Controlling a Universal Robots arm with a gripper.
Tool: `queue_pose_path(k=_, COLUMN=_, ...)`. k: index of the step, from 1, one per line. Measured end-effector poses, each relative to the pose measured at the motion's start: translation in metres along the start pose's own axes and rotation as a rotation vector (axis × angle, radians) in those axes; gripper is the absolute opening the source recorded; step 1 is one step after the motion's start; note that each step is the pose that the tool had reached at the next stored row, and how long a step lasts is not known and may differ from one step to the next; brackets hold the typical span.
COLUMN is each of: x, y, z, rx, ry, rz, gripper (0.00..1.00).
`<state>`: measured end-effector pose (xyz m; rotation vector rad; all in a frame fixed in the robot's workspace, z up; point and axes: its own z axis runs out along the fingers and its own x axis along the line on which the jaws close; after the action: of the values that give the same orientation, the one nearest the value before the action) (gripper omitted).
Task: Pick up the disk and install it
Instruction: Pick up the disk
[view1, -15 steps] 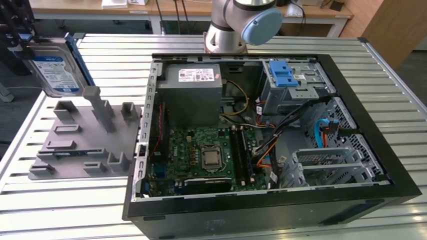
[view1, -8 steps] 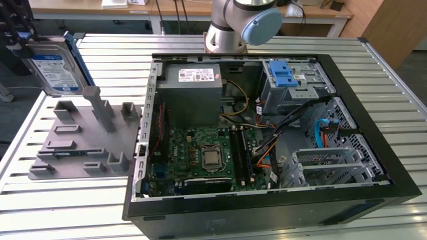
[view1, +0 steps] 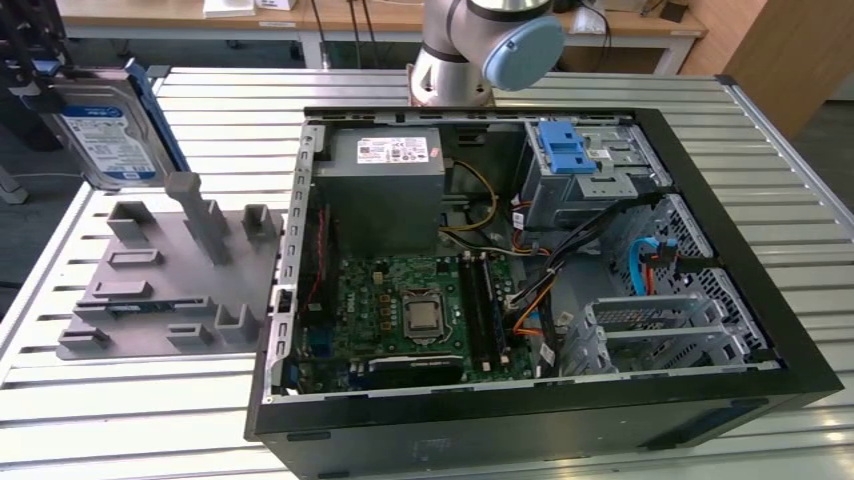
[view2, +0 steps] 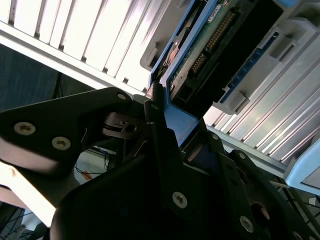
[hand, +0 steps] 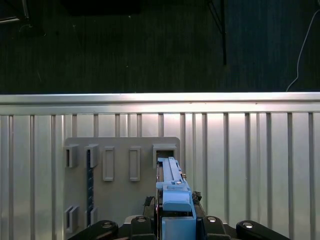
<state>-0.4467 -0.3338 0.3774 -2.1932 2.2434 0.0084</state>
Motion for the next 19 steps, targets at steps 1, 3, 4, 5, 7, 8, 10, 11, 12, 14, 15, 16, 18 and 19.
queue_pose_path(k=1, x=0.0, y=0.0, z=-0.0006, rx=0.0, ry=0.0, rz=0.0, gripper=0.36)
queue_pose_path(k=3, x=0.0, y=0.0, z=-0.0015, rx=0.0001, ry=0.0, rz=0.0, gripper=0.36)
queue_pose_path(k=4, x=0.0, y=0.0, z=-0.002, rx=0.0001, ry=-0.0001, rz=0.0, gripper=0.36)
queue_pose_path(k=5, x=0.0, y=0.0, z=-0.0026, rx=0.0, ry=0.0, rz=0.0, gripper=0.36)
queue_pose_path(k=7, x=0.0, y=0.0, z=-0.0037, rx=0.0, ry=0.0, rz=0.0, gripper=0.36)
queue_pose_path(k=8, x=0.0, y=0.0, z=-0.0042, rx=0.0, ry=0.0, rz=0.0, gripper=0.36)
queue_pose_path(k=10, x=0.0, y=0.0, z=-0.0053, rx=0.0001, ry=-0.0001, rz=0.0, gripper=0.36)
queue_pose_path(k=11, x=0.0, y=0.0, z=-0.0058, rx=0.0, ry=0.0, rz=0.0, gripper=0.36)
queue_pose_path(k=12, x=0.0, y=0.0, z=-0.0064, rx=0.0, ry=0.0, rz=0.0, gripper=0.36)
queue_pose_path(k=14, x=-0.0001, y=0.0, z=-0.0074, rx=0.0, ry=0.0, rz=0.0, gripper=0.36)
queue_pose_path(k=15, x=-0.0001, y=0.0, z=-0.0079, rx=0.0, ry=0.0, rz=0.0, gripper=0.36)
queue_pose_path(k=16, x=-0.0001, y=0.0, z=-0.0084, rx=0.0, ry=0.0, rz=0.0, gripper=0.36)
queue_pose_path(k=18, x=-0.0001, y=0.0, z=-0.0094, rx=0.0001, ry=-0.0001, rz=0.0, gripper=0.36)
queue_pose_path(k=19, x=-0.0001, y=0.0, z=-0.01, rx=0.0, ry=0.0, rz=0.0, gripper=0.36)
